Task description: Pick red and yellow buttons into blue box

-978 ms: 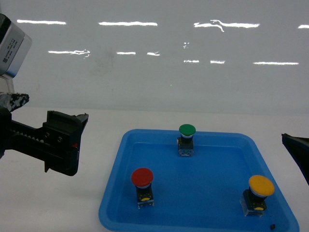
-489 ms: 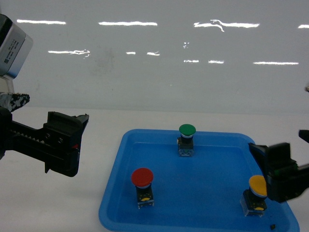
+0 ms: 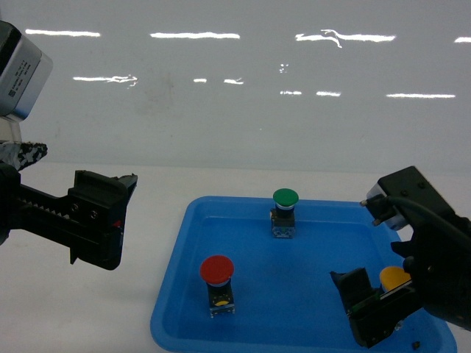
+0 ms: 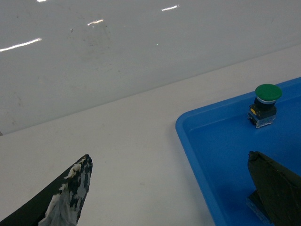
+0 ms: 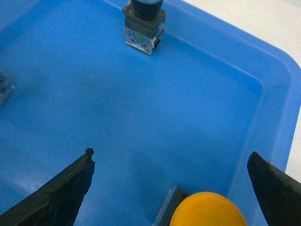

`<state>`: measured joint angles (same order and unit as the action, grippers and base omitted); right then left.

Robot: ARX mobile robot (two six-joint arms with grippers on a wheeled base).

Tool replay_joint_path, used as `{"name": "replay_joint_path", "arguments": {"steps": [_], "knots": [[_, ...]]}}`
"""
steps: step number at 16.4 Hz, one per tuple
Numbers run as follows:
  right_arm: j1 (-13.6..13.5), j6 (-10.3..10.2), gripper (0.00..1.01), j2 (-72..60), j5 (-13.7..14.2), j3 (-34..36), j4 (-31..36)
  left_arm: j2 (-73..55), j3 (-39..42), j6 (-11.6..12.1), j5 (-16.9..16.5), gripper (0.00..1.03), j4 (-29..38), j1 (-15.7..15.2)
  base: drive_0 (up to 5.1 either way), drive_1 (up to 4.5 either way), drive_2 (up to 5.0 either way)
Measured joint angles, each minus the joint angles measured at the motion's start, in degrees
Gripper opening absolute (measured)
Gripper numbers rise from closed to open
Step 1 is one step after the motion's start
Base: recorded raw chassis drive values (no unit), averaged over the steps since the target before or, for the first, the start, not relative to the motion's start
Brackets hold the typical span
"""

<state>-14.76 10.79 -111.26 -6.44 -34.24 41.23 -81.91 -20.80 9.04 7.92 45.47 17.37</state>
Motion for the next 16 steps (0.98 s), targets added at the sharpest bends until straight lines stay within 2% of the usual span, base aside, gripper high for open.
{"name": "replay_joint_path", "arguments": {"steps": [4, 7, 8, 9, 10, 11, 16], "knots": [[0.7, 3.9, 0.98, -5.4, 1.7, -2.1, -0.1, 0.0, 0.0, 0.0, 0.0, 0.98, 0.0, 0.0, 0.0, 0.00, 0.0], [2.4, 4.4, 0.98, -7.4, 2.3, -2.1, 0.7, 0.0, 0.0, 0.0, 0.0, 0.98, 0.0, 0.0, 0.0, 0.00, 0.0], [1.2, 3.8, 0.76, -9.5, 2.0, -0.8, 2.9, 0.0, 0.0, 0.0, 0.0, 0.98, 0.0, 0.0, 0.0, 0.00, 0.0], [0.4, 3.6, 0.47, -10.7, 2.4, -0.5, 4.3, 0.0, 0.0, 0.0, 0.0, 0.98, 0.0, 0.0, 0.0, 0.00, 0.0], [0.1, 3.2, 0.36, -10.9, 2.8, -0.5, 4.4, 0.0, 0.0, 0.0, 0.0, 0.98, 0.0, 0.0, 0.0, 0.00, 0.0], [0.2, 3.2, 0.29, -10.9, 3.2, -0.3, 5.1, 0.0, 0.0, 0.0, 0.0, 0.98, 0.0, 0.0, 0.0, 0.00, 0.0], [1.5, 1.7, 0.27, -9.7, 4.4, 1.8, 8.2, 0.0, 0.0, 0.0, 0.0, 0.98, 0.0, 0.0, 0.0, 0.00, 0.0]]}}
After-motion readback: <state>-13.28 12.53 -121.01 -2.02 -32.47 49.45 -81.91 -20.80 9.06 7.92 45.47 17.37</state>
